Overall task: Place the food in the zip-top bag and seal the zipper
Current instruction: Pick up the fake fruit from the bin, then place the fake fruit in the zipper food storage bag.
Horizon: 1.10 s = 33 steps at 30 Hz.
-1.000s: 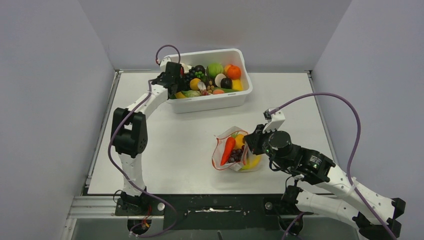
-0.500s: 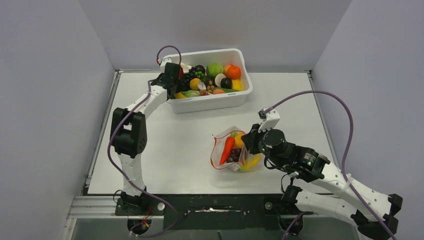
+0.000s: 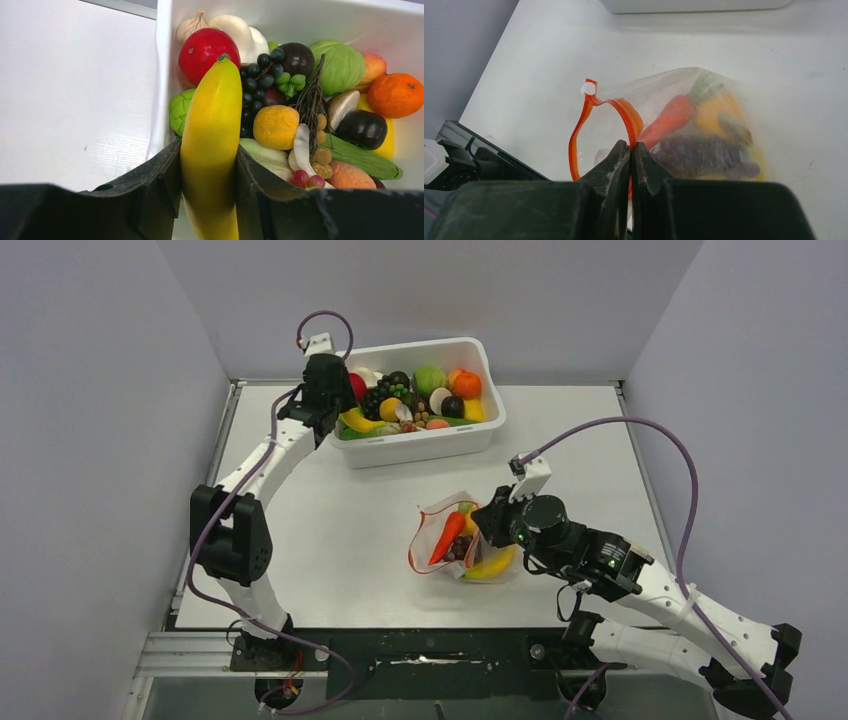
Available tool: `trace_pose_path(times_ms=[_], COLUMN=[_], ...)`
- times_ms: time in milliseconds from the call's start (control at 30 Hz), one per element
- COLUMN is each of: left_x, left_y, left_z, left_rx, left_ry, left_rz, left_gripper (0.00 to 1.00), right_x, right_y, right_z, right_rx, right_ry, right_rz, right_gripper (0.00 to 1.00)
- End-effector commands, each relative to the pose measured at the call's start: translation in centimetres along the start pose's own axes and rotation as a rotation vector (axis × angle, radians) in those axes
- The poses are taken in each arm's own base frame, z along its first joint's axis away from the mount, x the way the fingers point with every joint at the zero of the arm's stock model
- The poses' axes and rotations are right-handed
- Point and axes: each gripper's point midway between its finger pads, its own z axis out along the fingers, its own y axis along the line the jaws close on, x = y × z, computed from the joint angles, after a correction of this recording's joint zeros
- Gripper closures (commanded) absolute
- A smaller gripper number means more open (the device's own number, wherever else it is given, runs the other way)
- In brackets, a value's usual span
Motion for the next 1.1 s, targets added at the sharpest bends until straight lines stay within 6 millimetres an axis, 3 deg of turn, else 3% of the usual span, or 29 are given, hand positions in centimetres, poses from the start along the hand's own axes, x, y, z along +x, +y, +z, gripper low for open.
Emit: trace_pose_path(times_ms=[0, 133, 533, 700, 1067], left_x=[-4.1, -4.4, -2.3, -0.8, 2.8], left_y=[-0.9, -0.5, -0.8, -1.9, -2.8], left_z=[-3.2, -5.3, -13.3, -17.7, -26.3], left_rx=[0.075, 0.094, 0.318, 0.475, 0.782], left_ry=[-0.114, -0.123, -0.096, -0.063, -0.027], left_rz=[-0.011, -0.015, -0.054, -0.113, -0.213], left_gripper=[0.82, 0.82, 0.82, 0.82, 0.82], right_x=[-4.5, -4.8, -6.2, -7.2, -7.3], right_y=[4.0, 4.6, 6.3, 6.7, 8.3], right_z=[-0.6, -0.1, 0.9, 1.2, 3.3], right_rx=[-0.145, -0.157, -0.208, -0.207, -0.228], right_ry=[-0.121, -0.125, -0.178, -0.211, -0.195], right_rz=[0.076, 0.070, 0.147, 0.155, 0.191], right_gripper=[1.00, 1.00, 1.00, 1.00, 1.00])
